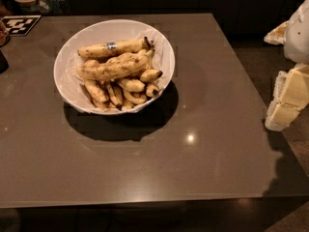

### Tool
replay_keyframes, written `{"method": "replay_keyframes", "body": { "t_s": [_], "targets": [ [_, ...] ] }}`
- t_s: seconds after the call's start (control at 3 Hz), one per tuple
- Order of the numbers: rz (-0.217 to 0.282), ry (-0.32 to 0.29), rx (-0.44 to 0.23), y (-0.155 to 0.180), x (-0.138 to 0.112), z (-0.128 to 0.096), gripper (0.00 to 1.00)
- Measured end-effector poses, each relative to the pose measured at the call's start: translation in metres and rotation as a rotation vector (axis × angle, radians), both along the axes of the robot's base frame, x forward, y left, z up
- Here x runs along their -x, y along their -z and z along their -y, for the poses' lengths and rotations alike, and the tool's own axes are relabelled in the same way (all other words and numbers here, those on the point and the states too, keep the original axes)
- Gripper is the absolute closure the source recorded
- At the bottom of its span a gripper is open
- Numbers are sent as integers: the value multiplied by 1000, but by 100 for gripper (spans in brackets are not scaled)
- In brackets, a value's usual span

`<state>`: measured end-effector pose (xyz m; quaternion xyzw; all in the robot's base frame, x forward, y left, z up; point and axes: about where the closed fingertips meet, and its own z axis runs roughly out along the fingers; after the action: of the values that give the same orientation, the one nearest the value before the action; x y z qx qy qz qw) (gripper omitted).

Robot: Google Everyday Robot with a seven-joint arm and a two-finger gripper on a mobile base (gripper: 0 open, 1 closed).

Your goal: Pick banana from white bowl

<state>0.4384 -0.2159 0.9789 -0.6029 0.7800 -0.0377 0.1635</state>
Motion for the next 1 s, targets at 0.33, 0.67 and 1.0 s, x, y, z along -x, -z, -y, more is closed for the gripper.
{"method": "replay_keyframes", "body": {
  "t_s": [0.33, 0.67, 1.0],
  "targets": [
    [0, 0, 0, 0, 0, 0, 0],
    [13, 2, 55, -3, 3, -13, 0],
    [18, -35, 146, -12, 7, -48, 0]
  ]
}}
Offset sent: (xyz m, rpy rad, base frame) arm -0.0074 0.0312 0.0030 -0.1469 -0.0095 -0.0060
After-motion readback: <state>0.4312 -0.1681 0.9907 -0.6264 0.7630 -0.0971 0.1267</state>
